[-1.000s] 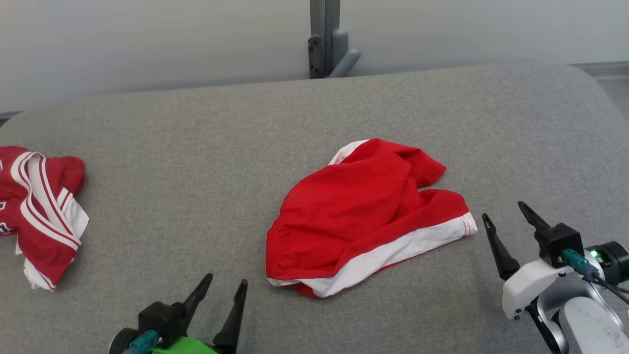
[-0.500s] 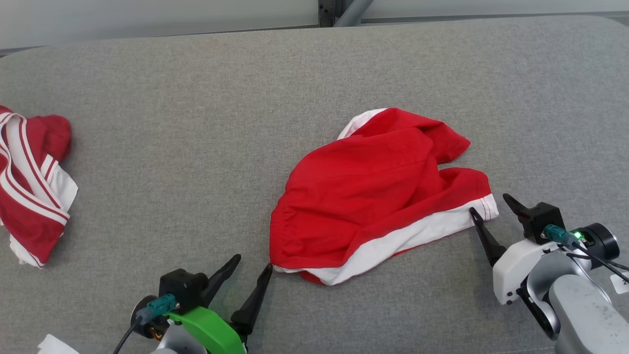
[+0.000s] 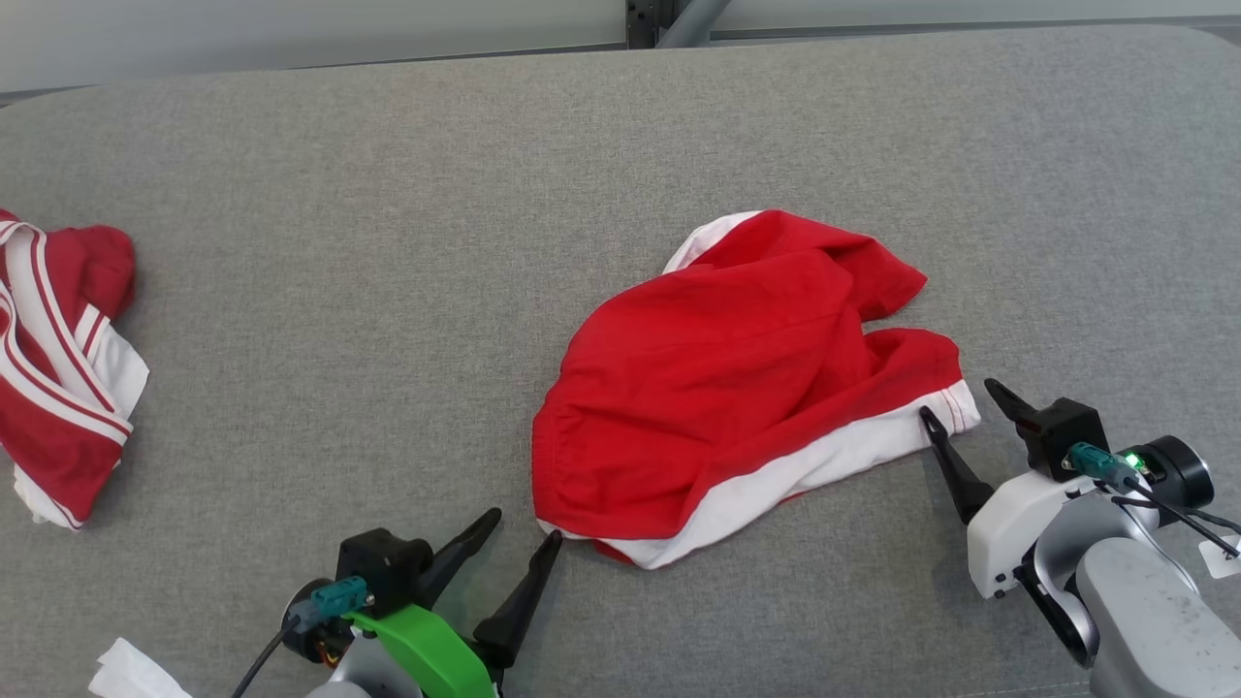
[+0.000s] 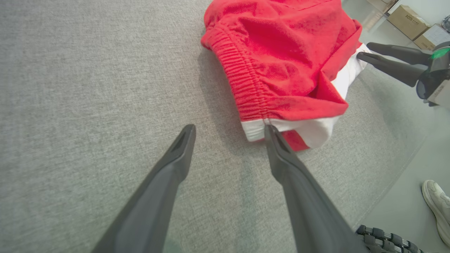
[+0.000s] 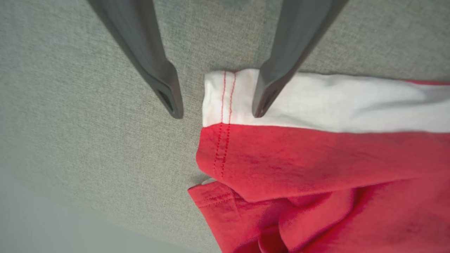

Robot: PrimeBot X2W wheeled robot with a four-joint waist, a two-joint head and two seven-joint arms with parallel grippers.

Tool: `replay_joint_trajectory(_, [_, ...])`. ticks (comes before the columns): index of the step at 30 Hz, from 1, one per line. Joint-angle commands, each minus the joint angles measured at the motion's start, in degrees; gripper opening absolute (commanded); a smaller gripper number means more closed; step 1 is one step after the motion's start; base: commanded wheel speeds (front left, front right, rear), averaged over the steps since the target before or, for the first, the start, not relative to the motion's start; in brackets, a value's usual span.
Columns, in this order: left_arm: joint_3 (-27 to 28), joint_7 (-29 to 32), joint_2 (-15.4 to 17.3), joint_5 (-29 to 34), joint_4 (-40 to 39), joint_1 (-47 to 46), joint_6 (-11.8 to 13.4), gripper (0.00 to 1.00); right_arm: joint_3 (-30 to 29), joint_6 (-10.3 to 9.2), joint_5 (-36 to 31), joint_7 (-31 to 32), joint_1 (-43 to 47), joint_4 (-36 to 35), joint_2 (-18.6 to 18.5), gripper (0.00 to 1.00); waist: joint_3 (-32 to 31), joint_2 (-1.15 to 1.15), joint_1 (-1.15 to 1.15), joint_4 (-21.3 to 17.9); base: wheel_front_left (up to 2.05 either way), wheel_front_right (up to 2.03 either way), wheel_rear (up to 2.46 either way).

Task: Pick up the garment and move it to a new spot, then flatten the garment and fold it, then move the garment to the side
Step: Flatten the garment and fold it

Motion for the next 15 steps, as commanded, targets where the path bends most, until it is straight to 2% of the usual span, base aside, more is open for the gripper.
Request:
replay_joint_trajectory(1, [-0.93, -0.3, 0.78, -1.19, -0.35, -1.18, -0.16, 1.0, 0.19, -0.1, 0.26, -0.56, -0.33, 0.41, -0.08, 1.0, -0.11, 0.2, 0.0, -0.1, 0.0, 0.0, 0.0])
replay_joint_trajectory(15, [-9.4, -1.93, 3.37, -4.75, 0.85, -5.99, -0.16, 1.0, 0.9, -0.1, 0.57, -1.29, -1.15, 1.02, 0.25, 1.0, 0.69, 0.2, 0.0, -1.13, 0.0, 0.0, 0.0])
